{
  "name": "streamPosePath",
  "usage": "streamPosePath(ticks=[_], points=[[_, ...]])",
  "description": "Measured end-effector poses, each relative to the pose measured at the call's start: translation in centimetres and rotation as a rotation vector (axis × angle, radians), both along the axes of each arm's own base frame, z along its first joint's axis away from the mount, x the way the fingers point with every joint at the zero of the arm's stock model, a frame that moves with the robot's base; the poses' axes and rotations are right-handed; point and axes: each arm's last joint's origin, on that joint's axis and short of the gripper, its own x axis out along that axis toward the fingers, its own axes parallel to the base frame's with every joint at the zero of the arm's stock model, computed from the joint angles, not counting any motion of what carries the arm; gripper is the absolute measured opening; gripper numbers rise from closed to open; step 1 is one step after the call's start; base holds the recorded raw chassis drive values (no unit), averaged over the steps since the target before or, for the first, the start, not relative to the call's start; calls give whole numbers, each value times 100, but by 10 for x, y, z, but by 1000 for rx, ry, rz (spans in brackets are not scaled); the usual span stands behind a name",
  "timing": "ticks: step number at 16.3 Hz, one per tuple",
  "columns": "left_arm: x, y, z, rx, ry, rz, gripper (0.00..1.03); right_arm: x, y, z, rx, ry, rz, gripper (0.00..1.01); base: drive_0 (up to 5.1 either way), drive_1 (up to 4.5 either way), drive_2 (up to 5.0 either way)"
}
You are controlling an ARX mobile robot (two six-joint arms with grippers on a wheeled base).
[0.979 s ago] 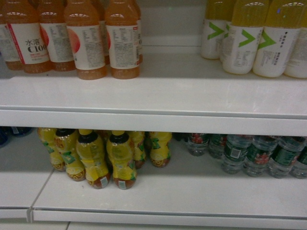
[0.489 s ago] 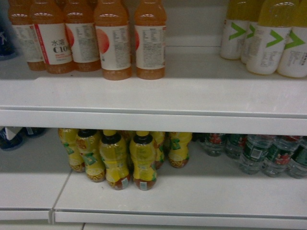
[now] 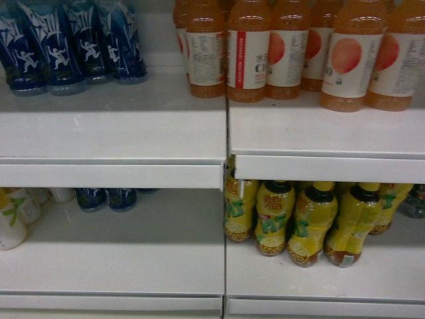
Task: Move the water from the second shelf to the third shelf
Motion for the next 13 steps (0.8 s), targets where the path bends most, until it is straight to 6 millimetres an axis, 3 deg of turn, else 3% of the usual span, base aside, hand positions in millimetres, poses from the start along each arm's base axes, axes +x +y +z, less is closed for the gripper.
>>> streamPosePath(ticks=[13], points=[[0, 0, 0, 0, 2, 0, 98, 0, 0, 0, 1, -3, 1, 40, -503, 243, 243]])
